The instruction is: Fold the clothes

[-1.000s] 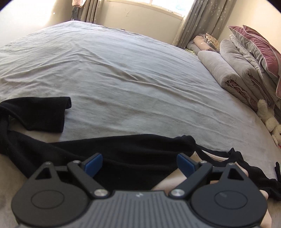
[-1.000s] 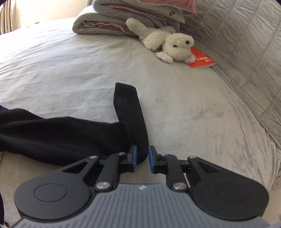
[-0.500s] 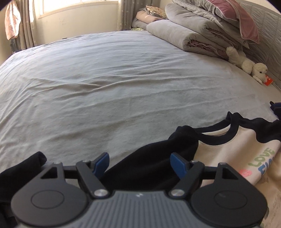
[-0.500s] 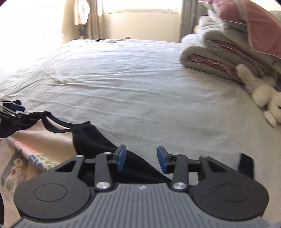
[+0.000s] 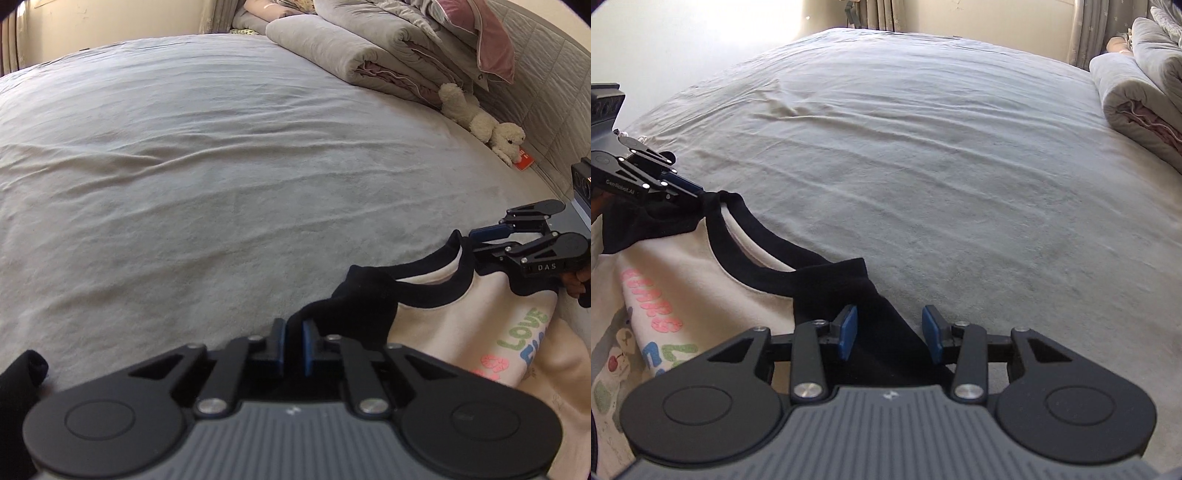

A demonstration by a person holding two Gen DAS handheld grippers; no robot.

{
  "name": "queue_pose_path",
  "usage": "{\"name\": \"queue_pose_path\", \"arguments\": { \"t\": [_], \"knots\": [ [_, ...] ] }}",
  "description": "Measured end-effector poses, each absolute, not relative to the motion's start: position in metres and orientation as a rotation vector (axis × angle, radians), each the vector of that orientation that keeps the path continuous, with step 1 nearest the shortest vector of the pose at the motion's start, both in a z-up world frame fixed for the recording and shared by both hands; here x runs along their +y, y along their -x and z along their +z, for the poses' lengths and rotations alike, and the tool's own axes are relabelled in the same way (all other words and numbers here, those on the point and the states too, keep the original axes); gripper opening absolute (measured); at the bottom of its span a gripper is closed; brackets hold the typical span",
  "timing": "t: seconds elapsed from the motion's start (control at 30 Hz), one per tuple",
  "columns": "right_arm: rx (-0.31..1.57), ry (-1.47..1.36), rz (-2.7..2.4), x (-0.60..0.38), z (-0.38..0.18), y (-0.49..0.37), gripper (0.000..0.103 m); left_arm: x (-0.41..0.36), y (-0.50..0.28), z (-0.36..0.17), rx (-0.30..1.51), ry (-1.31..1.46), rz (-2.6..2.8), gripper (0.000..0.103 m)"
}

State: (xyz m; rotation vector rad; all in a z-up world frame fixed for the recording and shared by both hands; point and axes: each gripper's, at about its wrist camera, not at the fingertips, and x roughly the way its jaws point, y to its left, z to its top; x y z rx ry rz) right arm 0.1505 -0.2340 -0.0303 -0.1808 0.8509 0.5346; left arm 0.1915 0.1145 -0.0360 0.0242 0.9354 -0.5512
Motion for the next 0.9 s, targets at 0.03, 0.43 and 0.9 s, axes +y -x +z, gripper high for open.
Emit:
{"name": "queue_pose_path", "arguments": {
  "t": [0.03,0.43,0.9],
  "knots": [
    [0.852,0.180,0.548,-0.233,-0.030,-0.150,0.023,0.111,-0.188,-0.037,0.919,-0.032,-0.533,0.005],
    [0.577,0.396,0.380,-0.204,0.003,-0.143,0.005,0.108,-0.173,-0.005,0.629,0.003,-0.256,0.004],
    [0.628,0.447,0.247,-0.184,-0.030,-0.249,0.000,0.098,-0.244,-0.047,0.674,-0.085,-0.108,0.005]
  ]
}}
